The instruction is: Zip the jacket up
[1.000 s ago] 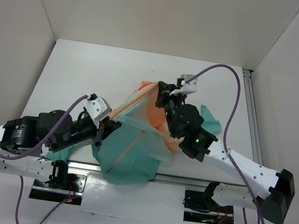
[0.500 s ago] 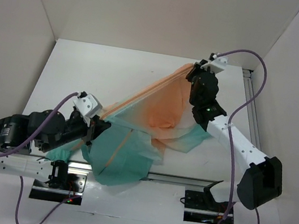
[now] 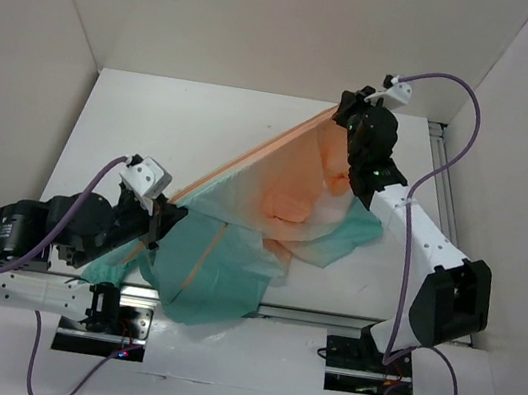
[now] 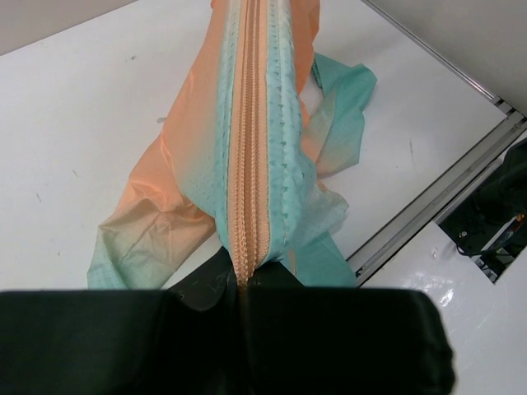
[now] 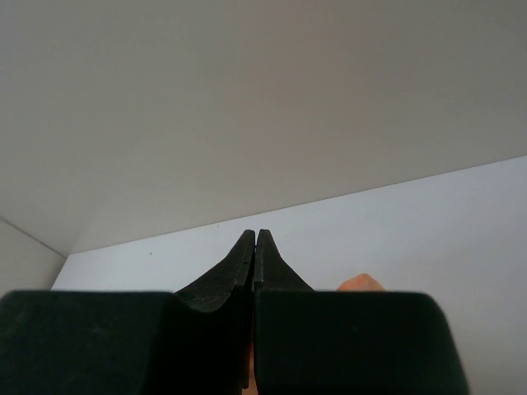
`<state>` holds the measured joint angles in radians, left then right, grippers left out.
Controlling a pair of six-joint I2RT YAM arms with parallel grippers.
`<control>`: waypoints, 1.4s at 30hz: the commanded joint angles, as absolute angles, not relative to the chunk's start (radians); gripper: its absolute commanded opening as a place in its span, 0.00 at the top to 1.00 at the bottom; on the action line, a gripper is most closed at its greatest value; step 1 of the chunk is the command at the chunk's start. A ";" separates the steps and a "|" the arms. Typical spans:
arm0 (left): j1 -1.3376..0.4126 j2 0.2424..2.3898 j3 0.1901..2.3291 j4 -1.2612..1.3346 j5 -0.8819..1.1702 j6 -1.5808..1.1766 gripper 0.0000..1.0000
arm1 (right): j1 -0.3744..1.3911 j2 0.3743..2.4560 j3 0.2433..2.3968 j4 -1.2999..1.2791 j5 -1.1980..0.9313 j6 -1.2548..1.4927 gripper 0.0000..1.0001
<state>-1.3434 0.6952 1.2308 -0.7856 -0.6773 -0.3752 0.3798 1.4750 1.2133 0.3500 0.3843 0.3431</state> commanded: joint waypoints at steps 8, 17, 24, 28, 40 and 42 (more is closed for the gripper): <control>-1.351 0.614 1.310 -0.827 -0.755 -0.397 1.00 | 0.170 1.551 1.279 0.334 0.623 0.275 1.00; -1.351 0.565 1.310 -0.851 -0.767 -0.428 1.00 | 0.138 1.562 1.305 0.321 0.623 0.275 1.00; -1.351 0.575 1.292 -0.851 -0.776 -0.428 1.00 | 0.115 1.552 1.296 0.330 0.577 0.284 1.00; -1.351 0.586 1.292 -0.851 -0.776 -0.428 0.72 | 0.106 1.543 1.275 0.362 0.516 0.284 1.00; -1.351 0.609 1.311 -0.816 -0.756 -0.428 0.00 | 0.144 1.531 1.243 0.448 0.368 0.206 1.00; -1.351 0.620 1.312 -0.805 -0.746 -0.428 0.00 | 0.153 1.519 1.230 0.457 0.327 0.196 1.00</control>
<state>-1.3499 0.5980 1.2942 -0.8455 -0.7582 -0.4274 0.1444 1.5585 1.2438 0.3630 0.3717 0.2405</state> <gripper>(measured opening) 0.999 0.007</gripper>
